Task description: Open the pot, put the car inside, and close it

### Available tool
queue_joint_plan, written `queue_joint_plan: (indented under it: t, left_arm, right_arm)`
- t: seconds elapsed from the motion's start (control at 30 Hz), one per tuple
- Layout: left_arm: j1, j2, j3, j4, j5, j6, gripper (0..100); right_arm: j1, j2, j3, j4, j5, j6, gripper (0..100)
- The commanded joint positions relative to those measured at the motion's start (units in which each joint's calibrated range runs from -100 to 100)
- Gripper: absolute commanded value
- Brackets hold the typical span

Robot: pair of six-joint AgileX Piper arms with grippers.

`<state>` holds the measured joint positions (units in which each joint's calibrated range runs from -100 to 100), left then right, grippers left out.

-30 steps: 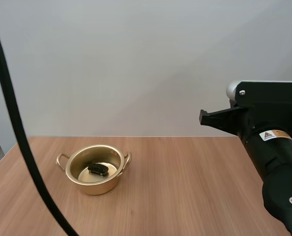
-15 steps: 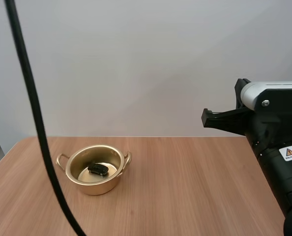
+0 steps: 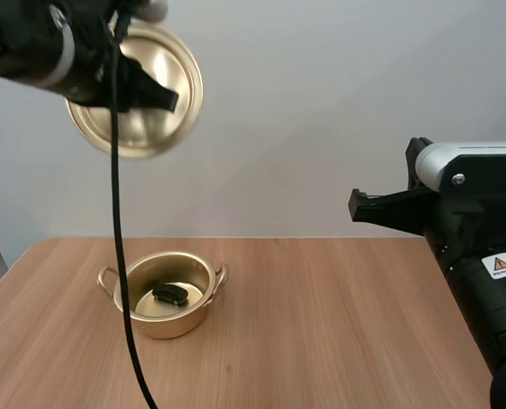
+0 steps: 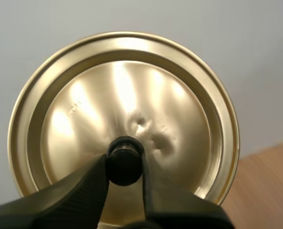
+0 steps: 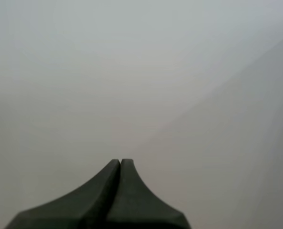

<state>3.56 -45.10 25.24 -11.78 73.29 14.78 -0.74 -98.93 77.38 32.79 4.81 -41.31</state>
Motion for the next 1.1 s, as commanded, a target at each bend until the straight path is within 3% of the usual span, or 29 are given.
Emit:
queue_joint_plan:
  t: [0.0, 1.07]
  left_arm:
    - [0.02, 3.71, 5.13, -0.10, 6.15, 0.22, 0]
    - [0.02, 27.88, 5.13, 0.26, 21.76, 0.29, 0]
  right_arm:
    - [-0.01, 0.02, -0.02, 0.01, -0.09, 0.00, 0]
    - [-0.01, -1.07, -0.02, 0.01, -0.45, 0.00, 0]
